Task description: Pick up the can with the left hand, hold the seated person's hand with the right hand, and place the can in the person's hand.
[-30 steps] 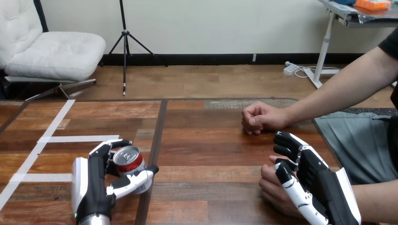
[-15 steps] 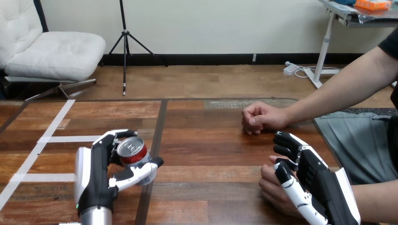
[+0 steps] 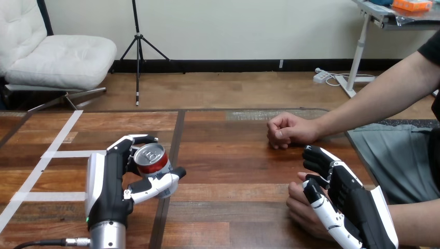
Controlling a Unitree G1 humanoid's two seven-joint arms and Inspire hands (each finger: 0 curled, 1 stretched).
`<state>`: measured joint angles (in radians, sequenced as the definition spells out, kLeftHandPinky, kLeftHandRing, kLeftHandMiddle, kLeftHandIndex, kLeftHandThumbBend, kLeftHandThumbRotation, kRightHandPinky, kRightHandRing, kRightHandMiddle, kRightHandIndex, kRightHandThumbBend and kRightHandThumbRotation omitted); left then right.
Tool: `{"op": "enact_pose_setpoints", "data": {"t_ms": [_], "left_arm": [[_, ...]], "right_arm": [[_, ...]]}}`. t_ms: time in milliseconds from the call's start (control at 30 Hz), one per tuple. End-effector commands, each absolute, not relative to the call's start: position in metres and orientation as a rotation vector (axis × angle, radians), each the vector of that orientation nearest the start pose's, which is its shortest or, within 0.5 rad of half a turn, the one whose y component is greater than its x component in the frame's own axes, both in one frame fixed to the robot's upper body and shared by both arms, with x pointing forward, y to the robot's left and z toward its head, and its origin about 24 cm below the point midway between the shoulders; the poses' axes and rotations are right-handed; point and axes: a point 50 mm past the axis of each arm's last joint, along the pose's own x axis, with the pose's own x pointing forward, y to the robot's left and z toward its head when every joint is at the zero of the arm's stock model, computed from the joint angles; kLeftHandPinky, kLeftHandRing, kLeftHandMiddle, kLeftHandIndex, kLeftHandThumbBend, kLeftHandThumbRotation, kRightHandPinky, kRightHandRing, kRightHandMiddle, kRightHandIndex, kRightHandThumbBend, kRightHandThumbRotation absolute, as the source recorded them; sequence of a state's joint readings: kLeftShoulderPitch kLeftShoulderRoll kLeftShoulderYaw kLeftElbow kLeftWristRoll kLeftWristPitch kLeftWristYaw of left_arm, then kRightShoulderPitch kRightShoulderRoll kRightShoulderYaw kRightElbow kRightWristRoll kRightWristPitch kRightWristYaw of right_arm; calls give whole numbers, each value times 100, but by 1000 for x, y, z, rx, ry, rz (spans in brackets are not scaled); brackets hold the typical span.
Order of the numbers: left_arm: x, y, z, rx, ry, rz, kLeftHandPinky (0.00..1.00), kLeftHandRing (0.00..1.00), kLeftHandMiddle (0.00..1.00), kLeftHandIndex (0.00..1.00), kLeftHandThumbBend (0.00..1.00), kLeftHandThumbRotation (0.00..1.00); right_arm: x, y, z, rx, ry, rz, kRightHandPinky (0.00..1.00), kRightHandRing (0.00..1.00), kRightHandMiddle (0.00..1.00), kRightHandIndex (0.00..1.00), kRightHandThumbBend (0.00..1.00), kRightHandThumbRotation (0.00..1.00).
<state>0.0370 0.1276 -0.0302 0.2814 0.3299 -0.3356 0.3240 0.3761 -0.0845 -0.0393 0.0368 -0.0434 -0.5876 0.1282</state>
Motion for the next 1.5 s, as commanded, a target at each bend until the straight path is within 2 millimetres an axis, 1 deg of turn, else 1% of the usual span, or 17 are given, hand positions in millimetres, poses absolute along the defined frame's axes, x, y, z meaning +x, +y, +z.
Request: {"op": "enact_pose_setpoints", "data": {"t_ms": [0,367,567,1033,1467], "left_arm": [[256,169,41,419,-238,170,45,42,46,59,72,0],[260,163,49,424,-263,142,43,41,45,58,73,0],[262,161,52,427,-273,132,39,40,45,58,73,0],[263,154,59,421,-291,106,39,40,44,58,73,0],[262,147,61,404,-303,82,37,38,43,59,72,0]], "right_arm": [[179,-179,27,-158,-257,51,81,86,86,83,57,63],[182,-179,28,-162,-267,45,80,85,86,83,57,61],[184,-179,30,-177,-278,36,80,85,85,83,56,60],[187,-180,32,-191,-297,21,76,83,84,82,56,60],[189,-182,33,-195,-299,9,75,82,84,82,56,59]]}}
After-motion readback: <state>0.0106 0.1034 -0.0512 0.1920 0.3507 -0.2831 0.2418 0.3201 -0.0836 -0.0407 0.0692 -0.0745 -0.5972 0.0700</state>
